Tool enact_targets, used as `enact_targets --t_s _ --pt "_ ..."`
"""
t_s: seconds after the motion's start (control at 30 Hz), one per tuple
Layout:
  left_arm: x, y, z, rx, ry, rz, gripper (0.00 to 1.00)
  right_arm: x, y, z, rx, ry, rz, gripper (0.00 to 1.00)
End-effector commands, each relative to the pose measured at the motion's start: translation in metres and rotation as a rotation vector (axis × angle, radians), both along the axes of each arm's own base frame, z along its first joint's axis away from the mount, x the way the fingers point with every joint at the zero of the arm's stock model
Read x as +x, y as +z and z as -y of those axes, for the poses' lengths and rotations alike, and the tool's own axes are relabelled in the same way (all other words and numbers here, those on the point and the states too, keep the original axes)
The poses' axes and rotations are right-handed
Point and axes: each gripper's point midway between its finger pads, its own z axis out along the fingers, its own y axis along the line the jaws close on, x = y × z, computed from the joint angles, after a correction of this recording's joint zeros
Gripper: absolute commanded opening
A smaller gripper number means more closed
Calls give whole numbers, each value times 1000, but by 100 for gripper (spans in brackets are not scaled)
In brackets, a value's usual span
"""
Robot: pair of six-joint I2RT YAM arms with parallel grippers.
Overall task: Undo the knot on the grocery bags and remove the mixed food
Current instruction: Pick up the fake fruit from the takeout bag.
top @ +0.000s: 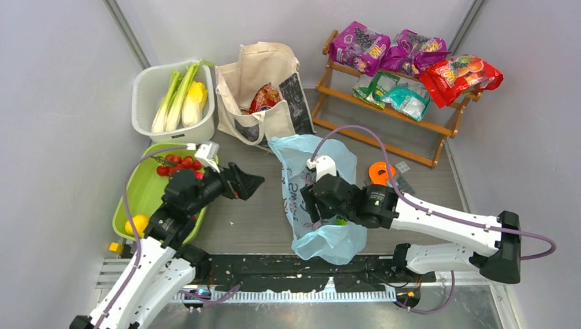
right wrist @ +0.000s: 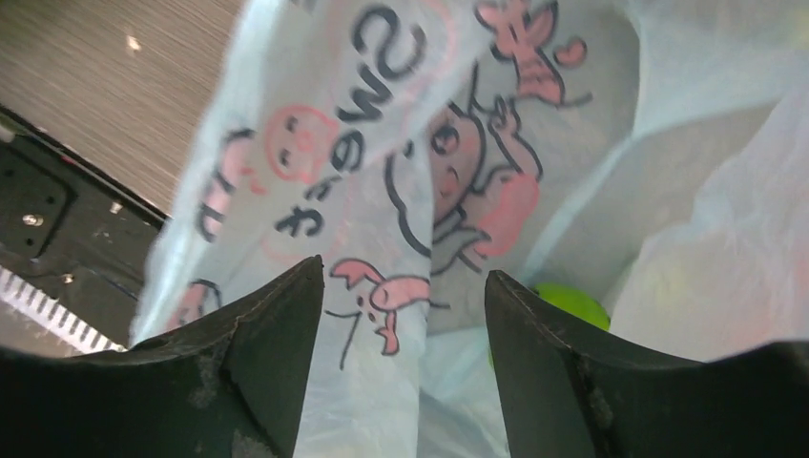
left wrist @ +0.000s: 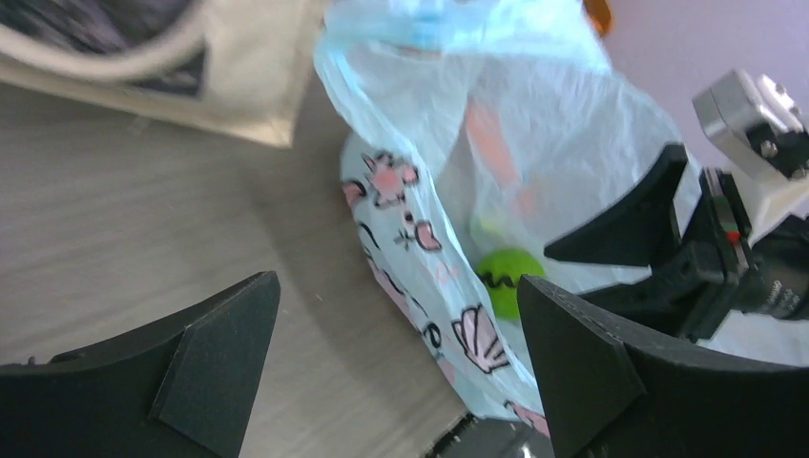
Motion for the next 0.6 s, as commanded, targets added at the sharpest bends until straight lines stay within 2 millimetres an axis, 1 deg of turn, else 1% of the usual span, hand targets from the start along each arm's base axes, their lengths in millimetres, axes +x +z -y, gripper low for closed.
enact_targets --t_s 0.0,0.03,0.07,0.1,0.13,0.17,0.23,0.3,0.33,0.37,0.43,0.47,0.57 --pt "-8 3 40 -121 -108 -47 99 -9 -25 37 -75 -171 -85 73" --pt "-9 0 49 -118 -134 -58 100 -11 -30 41 -78 -198 -103 75" --pt "-11 -1 57 -115 -162 -68 100 -15 -41 49 -110 -213 -123 77" --pt "-12 -6 66 -108 -184 -89 99 -18 -47 53 -109 -240 -143 78" --pt "-13 -9 74 -107 -206 -102 100 -21 -57 61 -135 -254 -160 79" --pt "-14 -12 81 -109 -224 -116 99 -24 -62 64 -131 -276 -177 80" --pt "-15 -17 93 -122 -255 -132 100 -31 -82 76 -157 -307 -211 83" --pt "-16 -21 106 -141 -287 -150 100 -35 -92 82 -164 -331 -231 86" --pt "-17 -21 112 -151 -302 -151 100 -36 -93 83 -155 -344 -239 88" --pt "-18 -21 120 -158 -323 -151 100 -38 -99 87 -167 -349 -246 91" --pt "-19 -26 132 -152 -347 -160 100 -40 -105 91 -166 -361 -255 94" --pt "-19 -31 137 -144 -351 -168 100 -40 -107 91 -157 -364 -257 95" --pt "-17 -47 149 -119 -359 -207 99 -41 -122 98 -171 -380 -271 98"
